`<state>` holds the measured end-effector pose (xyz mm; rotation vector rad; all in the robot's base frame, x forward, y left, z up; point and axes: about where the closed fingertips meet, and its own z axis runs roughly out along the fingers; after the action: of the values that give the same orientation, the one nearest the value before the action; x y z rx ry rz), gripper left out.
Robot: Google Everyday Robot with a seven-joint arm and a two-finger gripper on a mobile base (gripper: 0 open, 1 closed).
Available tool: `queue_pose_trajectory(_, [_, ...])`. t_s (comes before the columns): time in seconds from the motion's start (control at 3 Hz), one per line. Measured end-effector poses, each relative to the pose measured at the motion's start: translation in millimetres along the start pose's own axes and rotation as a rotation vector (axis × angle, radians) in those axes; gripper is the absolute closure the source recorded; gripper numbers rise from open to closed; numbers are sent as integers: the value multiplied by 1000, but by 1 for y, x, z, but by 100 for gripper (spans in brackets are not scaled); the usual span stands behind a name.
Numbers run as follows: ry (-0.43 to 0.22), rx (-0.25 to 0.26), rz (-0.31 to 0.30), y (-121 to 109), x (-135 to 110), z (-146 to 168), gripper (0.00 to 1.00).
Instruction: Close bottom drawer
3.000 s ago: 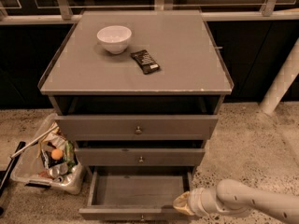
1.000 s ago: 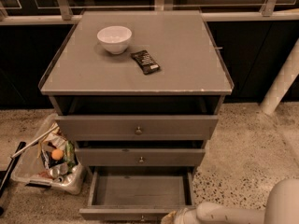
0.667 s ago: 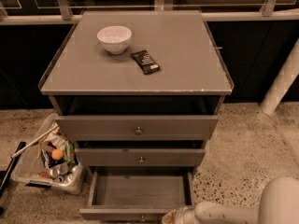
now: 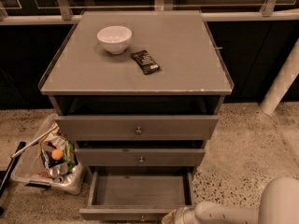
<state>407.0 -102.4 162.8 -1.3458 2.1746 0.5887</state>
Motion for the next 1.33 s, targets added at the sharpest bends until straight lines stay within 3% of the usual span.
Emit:
queue_pose_trajectory(0.33, [0, 0, 0, 0, 0, 0, 13])
queue_pose_trajectory(0.67, [-13, 11, -7, -3, -5, 1, 0])
queue_pose_trajectory(1.33, [-98, 105, -108, -67, -56, 9, 42])
